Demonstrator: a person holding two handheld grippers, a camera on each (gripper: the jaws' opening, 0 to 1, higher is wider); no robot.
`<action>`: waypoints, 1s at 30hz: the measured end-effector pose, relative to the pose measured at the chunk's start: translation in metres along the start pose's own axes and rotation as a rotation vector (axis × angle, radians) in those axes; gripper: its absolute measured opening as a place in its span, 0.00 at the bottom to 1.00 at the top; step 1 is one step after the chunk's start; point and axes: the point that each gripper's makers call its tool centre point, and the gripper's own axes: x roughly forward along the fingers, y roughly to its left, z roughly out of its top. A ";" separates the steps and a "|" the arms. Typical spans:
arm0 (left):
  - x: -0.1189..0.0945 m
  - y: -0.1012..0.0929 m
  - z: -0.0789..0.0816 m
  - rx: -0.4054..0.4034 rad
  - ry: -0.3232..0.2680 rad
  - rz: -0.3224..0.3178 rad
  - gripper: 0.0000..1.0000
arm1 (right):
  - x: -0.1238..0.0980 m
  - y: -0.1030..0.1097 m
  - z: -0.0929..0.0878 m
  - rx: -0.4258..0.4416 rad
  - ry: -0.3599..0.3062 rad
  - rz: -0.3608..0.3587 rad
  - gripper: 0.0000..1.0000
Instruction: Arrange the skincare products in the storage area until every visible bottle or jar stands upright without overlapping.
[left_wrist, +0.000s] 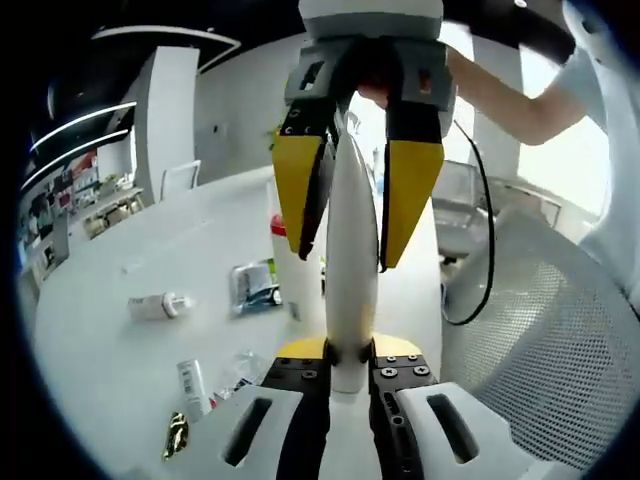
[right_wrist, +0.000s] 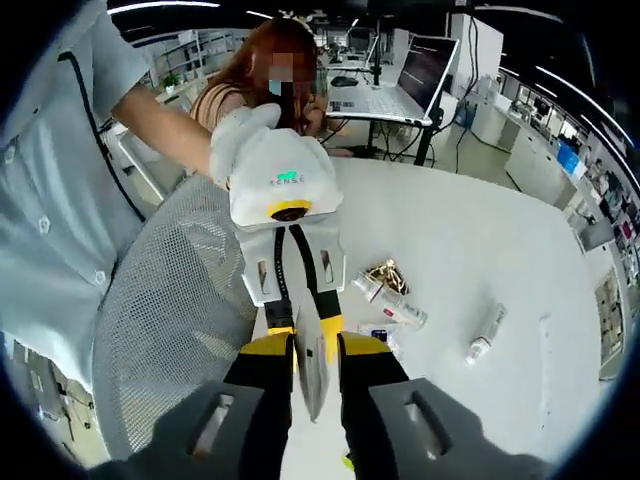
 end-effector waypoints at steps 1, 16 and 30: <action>0.000 0.001 0.000 0.003 0.001 0.004 0.08 | -0.001 -0.003 -0.002 -0.007 0.030 0.004 0.16; 0.016 0.017 -0.009 0.007 0.020 0.006 0.08 | 0.004 -0.013 -0.014 -0.101 0.243 0.054 0.11; 0.022 0.034 -0.007 0.007 -0.034 0.007 0.09 | 0.005 -0.030 -0.017 -0.101 0.289 0.010 0.08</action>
